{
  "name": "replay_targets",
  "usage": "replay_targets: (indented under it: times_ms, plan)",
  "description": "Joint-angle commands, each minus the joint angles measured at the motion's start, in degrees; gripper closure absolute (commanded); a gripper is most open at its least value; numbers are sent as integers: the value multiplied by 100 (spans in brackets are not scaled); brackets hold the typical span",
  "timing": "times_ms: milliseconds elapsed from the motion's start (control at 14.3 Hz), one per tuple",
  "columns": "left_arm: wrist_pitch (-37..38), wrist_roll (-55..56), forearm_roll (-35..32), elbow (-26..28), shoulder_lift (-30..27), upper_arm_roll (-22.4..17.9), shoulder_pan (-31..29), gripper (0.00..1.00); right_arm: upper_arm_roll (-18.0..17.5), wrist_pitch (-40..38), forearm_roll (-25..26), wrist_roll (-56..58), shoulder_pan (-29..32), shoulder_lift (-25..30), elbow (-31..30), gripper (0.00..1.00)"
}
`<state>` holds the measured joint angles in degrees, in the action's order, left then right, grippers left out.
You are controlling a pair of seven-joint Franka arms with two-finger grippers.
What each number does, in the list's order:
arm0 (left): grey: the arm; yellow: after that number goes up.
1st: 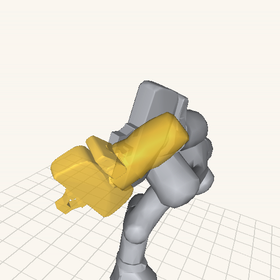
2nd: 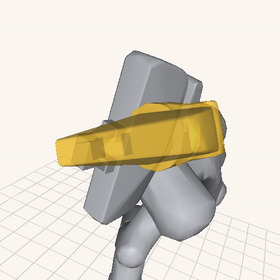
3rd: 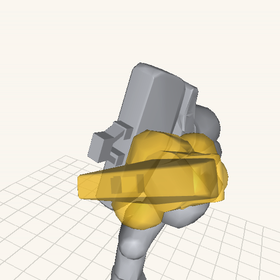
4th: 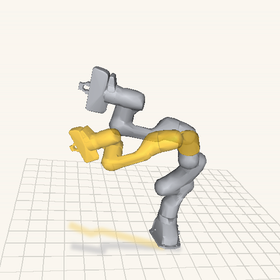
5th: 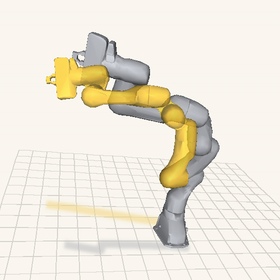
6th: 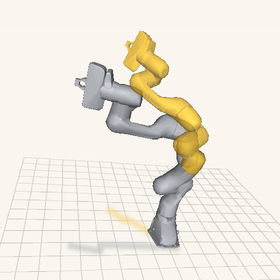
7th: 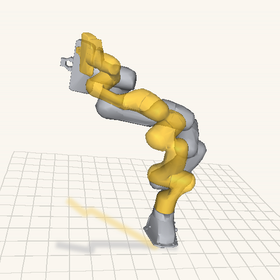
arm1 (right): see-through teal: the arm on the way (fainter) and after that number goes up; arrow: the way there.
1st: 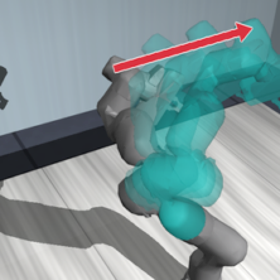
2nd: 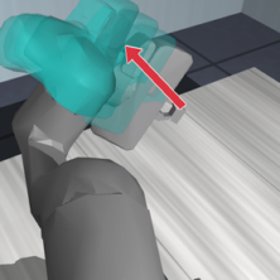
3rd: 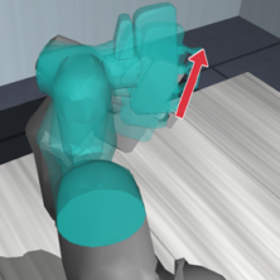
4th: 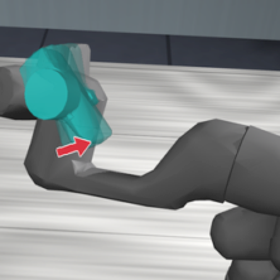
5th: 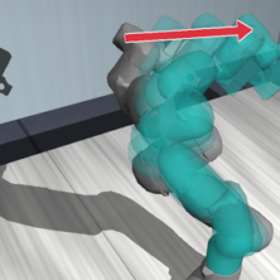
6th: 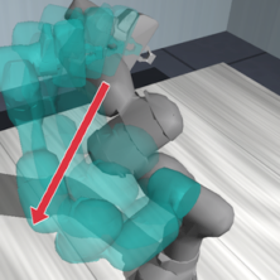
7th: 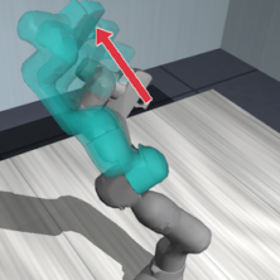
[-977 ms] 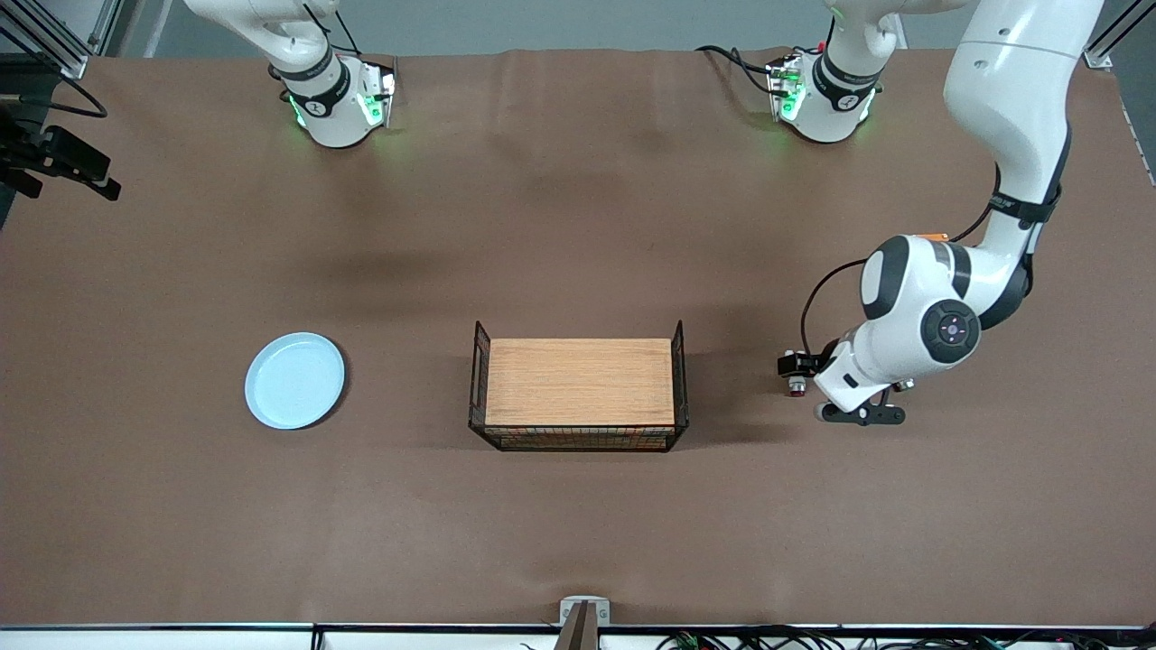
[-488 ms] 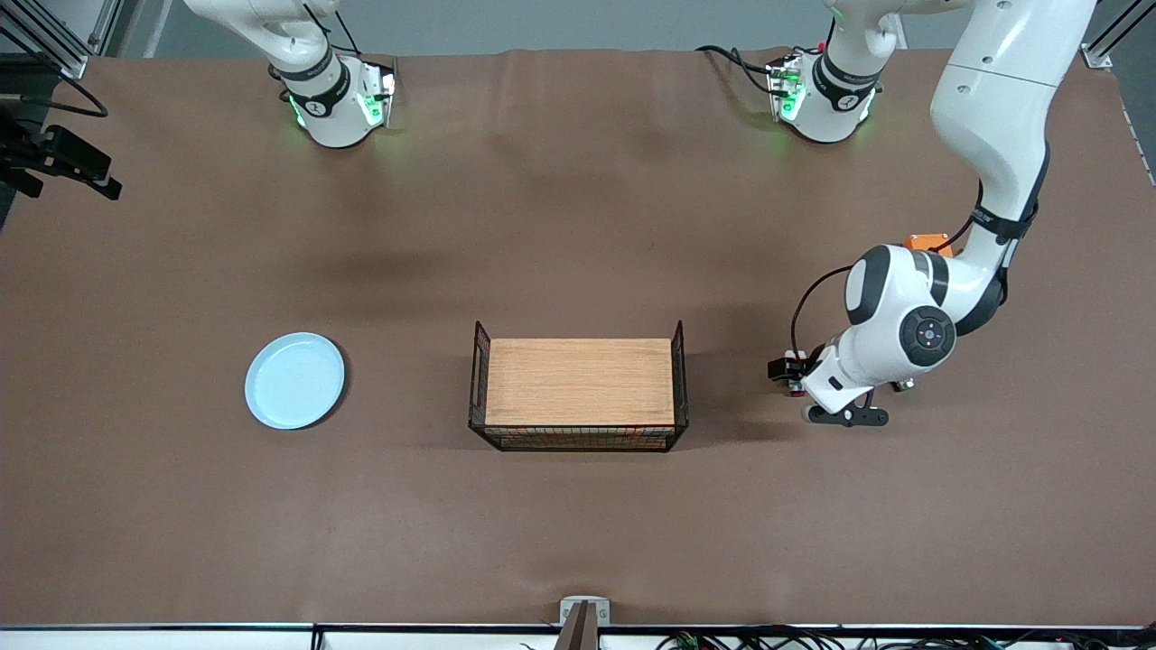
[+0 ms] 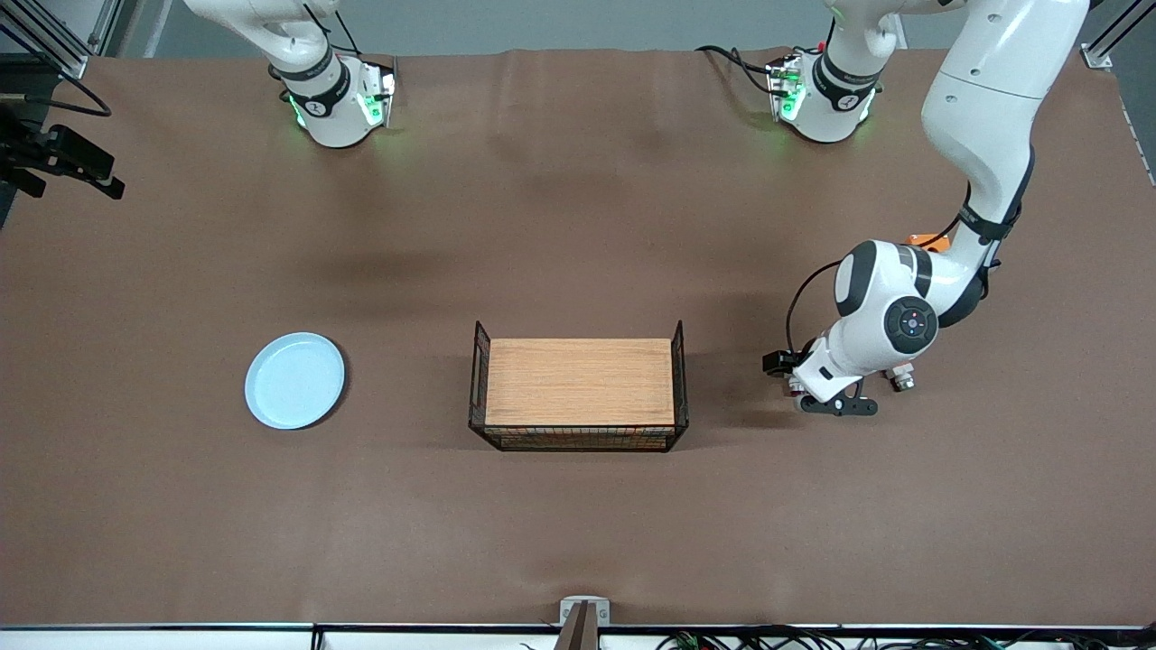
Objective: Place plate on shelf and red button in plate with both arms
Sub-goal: 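Reach the left gripper down and grasp the red push-button unit, then lift the red button with the left gripper while the right gripper reaches the plate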
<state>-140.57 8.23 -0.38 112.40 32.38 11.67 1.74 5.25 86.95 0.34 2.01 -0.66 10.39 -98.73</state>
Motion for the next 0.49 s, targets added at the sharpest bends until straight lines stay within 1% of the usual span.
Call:
replay_targets:
  times_ms: [0, 279, 349, 419]
  plan:
    - [-172, -40, -120, 124, -22, -16, 2, 6, -41, -12, -7, 62, 22, 148, -120, 0]
    - [-199, -31, -120, 124, -13, -16, -7, 46, -33, -12, 1, 71, 66, 148, -120, 0]
    - [-199, -31, -129, 116, -13, -16, -7, 54, -24, -12, 1, 71, 75, 148, -120, 0]
    - [-199, -31, -129, 116, -13, -16, -15, 60, -24, -20, 1, 71, 75, 148, -120, 0]
